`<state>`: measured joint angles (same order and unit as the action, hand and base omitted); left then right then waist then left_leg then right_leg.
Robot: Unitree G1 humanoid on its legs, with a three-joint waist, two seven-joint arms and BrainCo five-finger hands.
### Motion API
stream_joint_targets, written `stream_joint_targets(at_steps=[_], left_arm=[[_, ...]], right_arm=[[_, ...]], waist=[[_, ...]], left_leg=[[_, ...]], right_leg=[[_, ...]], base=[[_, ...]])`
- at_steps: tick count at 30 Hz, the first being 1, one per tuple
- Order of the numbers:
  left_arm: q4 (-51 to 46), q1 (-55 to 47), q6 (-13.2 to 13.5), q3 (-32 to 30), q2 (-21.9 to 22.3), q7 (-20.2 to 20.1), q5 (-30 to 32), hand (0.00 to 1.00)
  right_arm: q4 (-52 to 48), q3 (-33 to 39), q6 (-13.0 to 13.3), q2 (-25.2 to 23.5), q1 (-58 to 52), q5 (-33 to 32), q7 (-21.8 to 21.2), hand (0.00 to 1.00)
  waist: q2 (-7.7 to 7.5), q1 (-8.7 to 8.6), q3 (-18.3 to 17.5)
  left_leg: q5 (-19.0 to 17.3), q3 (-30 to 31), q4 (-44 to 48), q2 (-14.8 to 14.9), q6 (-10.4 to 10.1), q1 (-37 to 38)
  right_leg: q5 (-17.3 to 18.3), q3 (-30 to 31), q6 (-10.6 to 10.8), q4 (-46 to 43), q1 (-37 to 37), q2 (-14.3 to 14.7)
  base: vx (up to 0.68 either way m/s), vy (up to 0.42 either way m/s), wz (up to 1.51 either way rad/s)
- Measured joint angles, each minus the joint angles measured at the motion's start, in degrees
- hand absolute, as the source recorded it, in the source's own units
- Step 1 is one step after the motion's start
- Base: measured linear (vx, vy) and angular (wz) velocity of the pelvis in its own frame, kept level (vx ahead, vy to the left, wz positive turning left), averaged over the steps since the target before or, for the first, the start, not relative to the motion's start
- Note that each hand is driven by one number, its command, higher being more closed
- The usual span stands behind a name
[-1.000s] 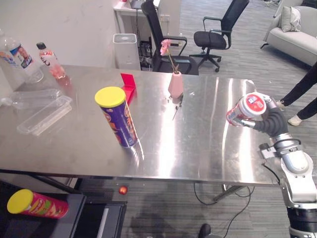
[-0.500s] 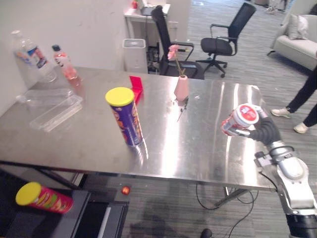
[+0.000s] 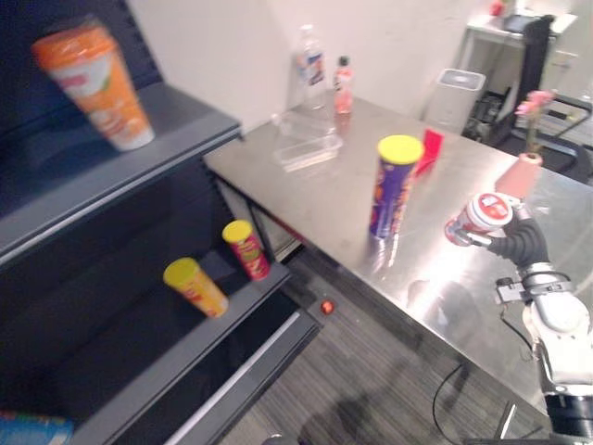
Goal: Put the gum and the chips on the shelf.
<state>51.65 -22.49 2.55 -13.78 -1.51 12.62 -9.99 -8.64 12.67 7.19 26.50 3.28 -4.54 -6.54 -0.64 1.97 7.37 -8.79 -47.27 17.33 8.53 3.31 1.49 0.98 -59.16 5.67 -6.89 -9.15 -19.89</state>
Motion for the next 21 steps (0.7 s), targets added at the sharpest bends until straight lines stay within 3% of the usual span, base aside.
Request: stream_joint_targets(at_steps=[3,6,11,15,16,17,18,19,20,21], left_arm=[[1.01,0.4,0.09,1.02,-0.93,0.12,0.16,0.0],[2.22,0.75,1.14,1.17,-1.04,0.04,0.03,0.0],[3.1,0.38,2.38,1.78,-1.0,0.39,-0.53,0.0],[3.05,0.25,2.28,2.12,-1.19,0.52,-0.9,0.0],[3.03,0.5,2.22,2.15,-1.15,0.44,-0.89,0.0],[3.11,1.46,1.77,2.12,-1.21,0.47,-0.99,0.0],[3.27,2.31,1.48,2.17,-1.3,0.54,-1.05,0.0],[2.77,3.75,0.61,1.41,-3.41,0.5,-1.04,0.0],[2.15,3.35,-0.09,1.15,-3.37,0.57,-1.05,0.0],[1.03,4.05,-1.09,0.5,-4.65,0.85,-0.92,0.0]], right_arm=[[-1.77,2.71,-0.44,-0.59,-3.22,-0.02,0.13,1.0],[-1.64,4.56,-1.19,-1.08,-3.67,0.06,0.61,1.0],[-1.01,7.47,-0.98,-1.13,-3.66,0.35,3.75,1.0],[-0.56,7.71,-0.61,-1.18,-3.7,2.49,4.82,1.0],[-0.4,8.13,-0.47,-1.18,-3.72,2.62,4.85,1.0],[-0.41,9.23,0.53,-1.17,-3.8,2.97,4.87,1.0],[-0.49,9.88,1.16,-1.21,-4.22,3.24,5.07,1.0],[-2.23,10.94,2.27,-2.35,-5.73,4.57,5.37,1.0],[-3.22,11.35,3.2,-1.82,-6.43,4.62,5.86,1.0],[-3.95,11.52,3.43,-2.96,-7.28,4.71,7.17,1.0]], waist=[[-0.29,-1.23,-0.77],[-0.63,-2.72,-0.87],[-0.53,-1.49,-0.54],[-0.5,-0.98,0.25],[0.11,-0.43,0.77],[1.13,-0.38,1.31],[0.93,-0.83,1.25],[-1.19,-1.08,1.42],[0.66,-1.37,1.7],[-1.09,-2.89,1.99]], left_leg=[[2.96,5.29,-11.93,-5.01,-0.04,1.12],[5.47,8.87,-16.48,-6.43,0.23,0.8],[7.01,9.58,-22.53,-8.98,-0.08,3.03],[5.65,10.07,-23.05,-10.91,1.41,2.76],[5.08,10.24,-23.04,-10.68,1.21,2.64],[3.08,10.47,-23.03,-10.11,-0.61,2.29],[0.29,10.07,-23.12,-10.14,-3.58,2.02],[-3.61,7.16,-11.21,-7.11,1.65,-0.24],[-2.06,9.36,-9.87,-4.31,0.69,-0.58],[-1.25,15.28,-9.93,-6.27,2.35,-1.5]], right_leg=[[0.03,-2.22,-0.03,-1.81,0.1,-0.66],[0.13,-2.03,-0.18,-4.26,-0.02,-1.07],[0.9,-2.01,-1.17,-13.49,0.04,-6.1],[-0.13,-1.02,-2.22,-14.13,0.16,-7.67],[-2.08,1.3,-3.18,-14.15,0.75,-7.17],[-4.05,5.51,-3.57,-14.16,1.46,-5.35],[-4.73,8.34,-3.7,-13.9,2.12,-4.29],[-3.41,17.89,-3.44,-15.67,4.19,-4.7],[-2.4,21.36,-2.67,-16.85,4.39,-2.49],[0.76,29.55,-2.23,-17.0,4.58,-0.37]], base=[[-0.1,0.197,0.85],[-0.09,0.027,0.86],[-0.1,0.08,0.36],[-0.07,0.11,0.21],[-0.06,0.136,0.27],[-0.07,0.167,0.38],[-0.02,0.142,0.71],[0.02,0.05,0.74],[0.09,0.005,1.26],[0.07,-0.015,1.15]])
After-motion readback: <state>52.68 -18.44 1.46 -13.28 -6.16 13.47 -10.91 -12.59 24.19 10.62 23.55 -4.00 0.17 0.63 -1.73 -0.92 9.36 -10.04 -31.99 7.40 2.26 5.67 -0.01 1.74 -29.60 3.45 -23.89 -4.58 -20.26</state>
